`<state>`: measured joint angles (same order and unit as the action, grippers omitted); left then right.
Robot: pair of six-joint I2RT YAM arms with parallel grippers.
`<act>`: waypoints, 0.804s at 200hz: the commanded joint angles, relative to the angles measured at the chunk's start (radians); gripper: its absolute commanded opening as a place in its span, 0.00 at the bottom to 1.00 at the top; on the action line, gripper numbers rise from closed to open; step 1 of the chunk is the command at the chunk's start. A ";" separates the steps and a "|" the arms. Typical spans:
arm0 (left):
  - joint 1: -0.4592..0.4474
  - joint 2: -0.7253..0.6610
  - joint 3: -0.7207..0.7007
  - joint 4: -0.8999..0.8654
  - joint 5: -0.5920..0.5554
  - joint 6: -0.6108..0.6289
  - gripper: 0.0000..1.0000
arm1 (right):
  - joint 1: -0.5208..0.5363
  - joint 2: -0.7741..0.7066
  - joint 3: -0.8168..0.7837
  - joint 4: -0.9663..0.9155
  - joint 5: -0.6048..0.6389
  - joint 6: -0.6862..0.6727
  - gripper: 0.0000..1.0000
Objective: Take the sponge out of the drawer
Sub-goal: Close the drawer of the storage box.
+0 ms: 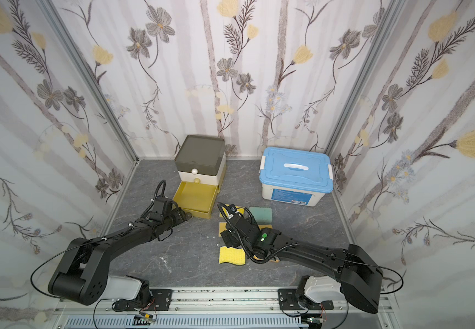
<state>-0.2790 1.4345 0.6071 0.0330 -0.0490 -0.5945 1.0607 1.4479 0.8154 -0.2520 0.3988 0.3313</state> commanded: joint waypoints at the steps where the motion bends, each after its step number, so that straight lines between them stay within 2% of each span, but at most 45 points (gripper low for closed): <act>1: 0.001 0.059 0.045 0.049 -0.005 0.008 0.84 | -0.005 -0.010 -0.006 0.031 0.039 0.024 1.00; 4: 0.000 0.069 0.053 0.051 -0.003 0.007 0.87 | -0.006 -0.013 -0.007 0.031 0.042 0.026 1.00; 7: 0.001 0.080 0.063 0.053 0.000 0.007 0.98 | -0.007 -0.014 -0.009 0.032 0.045 0.027 1.00; 11: 0.000 0.094 0.072 0.056 0.003 0.007 1.00 | -0.008 -0.017 -0.011 0.035 0.048 0.028 1.00; 36: -0.002 0.170 0.125 0.091 0.026 0.006 1.00 | -0.025 -0.042 -0.023 0.051 0.062 0.030 1.00; 89: -0.007 0.266 0.258 0.084 -0.015 0.024 1.00 | -0.109 -0.105 -0.046 0.103 0.070 0.011 1.00; 161: -0.009 0.417 0.336 0.316 -0.017 -0.027 1.00 | -0.164 -0.108 -0.059 0.132 0.069 -0.005 1.00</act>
<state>-0.2855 1.8210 0.9222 0.2287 -0.0448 -0.6006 0.9035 1.3407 0.7647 -0.1753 0.4511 0.3340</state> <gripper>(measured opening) 0.997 0.996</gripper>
